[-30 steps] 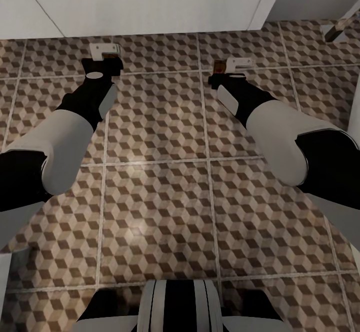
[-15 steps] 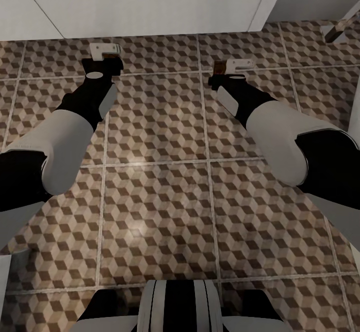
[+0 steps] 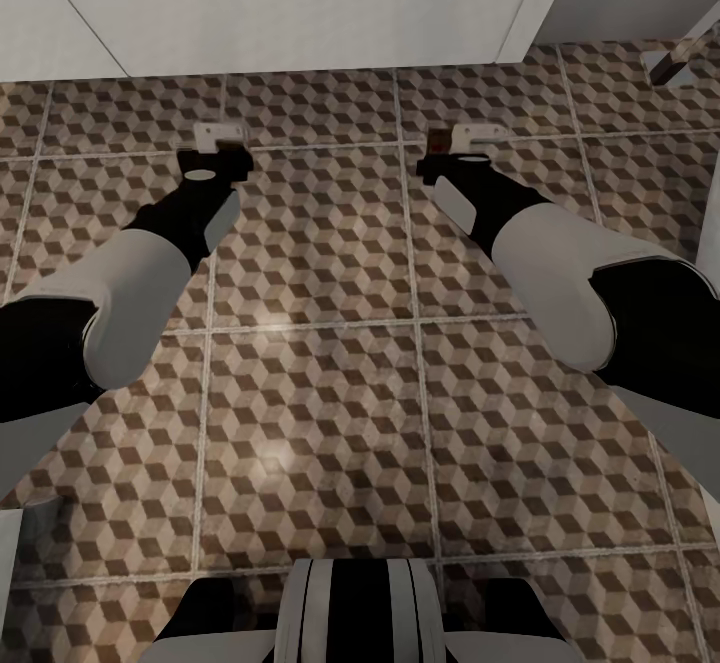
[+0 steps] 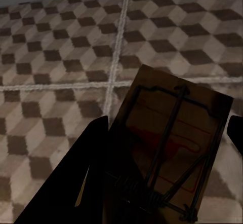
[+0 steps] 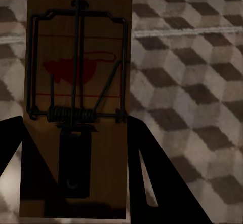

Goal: Take the four mousetraps from the cabinet in the bathroom and place them on the bathroom floor. Make sure all four end up on the same floor surface, and ensure that at least two of them are either under or directly next to the same bathroom sink.

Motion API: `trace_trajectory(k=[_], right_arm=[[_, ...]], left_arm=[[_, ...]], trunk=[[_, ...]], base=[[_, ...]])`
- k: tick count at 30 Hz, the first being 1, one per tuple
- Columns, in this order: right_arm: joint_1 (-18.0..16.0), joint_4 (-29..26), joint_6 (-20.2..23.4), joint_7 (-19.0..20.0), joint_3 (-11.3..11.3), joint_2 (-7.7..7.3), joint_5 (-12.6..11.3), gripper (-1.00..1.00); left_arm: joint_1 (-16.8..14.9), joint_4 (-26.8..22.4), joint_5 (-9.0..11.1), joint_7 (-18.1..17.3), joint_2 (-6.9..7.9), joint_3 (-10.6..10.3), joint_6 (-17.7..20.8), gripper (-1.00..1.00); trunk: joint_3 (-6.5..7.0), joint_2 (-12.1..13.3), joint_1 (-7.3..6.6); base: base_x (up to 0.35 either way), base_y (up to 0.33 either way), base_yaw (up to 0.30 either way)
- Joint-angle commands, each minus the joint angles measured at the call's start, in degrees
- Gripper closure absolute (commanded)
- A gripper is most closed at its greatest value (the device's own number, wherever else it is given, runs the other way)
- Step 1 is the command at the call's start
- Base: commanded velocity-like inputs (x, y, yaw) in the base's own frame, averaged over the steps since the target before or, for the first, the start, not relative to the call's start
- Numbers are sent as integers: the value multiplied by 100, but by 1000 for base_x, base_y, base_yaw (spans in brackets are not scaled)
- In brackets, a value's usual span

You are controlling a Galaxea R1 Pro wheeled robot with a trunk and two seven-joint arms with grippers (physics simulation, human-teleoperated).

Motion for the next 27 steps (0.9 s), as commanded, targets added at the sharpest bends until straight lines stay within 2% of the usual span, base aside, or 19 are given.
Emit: trace_trajectory(k=[1,9,27], right_arm=[[-1,-3,29,-30,49,0,-81,100],[-1,108,32,-22,47,0,-97,100],[2,305,29,5,42,0,-100,100]], left_arm=[[-2,30,-44,29,0,-21,16,100],[-2,79,-39,-144,0,-18,-31,100],[-2,79,-35,-270,7,-18,-39,100]], trunk=[[-3,-1,-1],[-3,-1,-1],[-3,-1,-1]], base=[[0,0,0],[0,0,0],[16,0,0]])
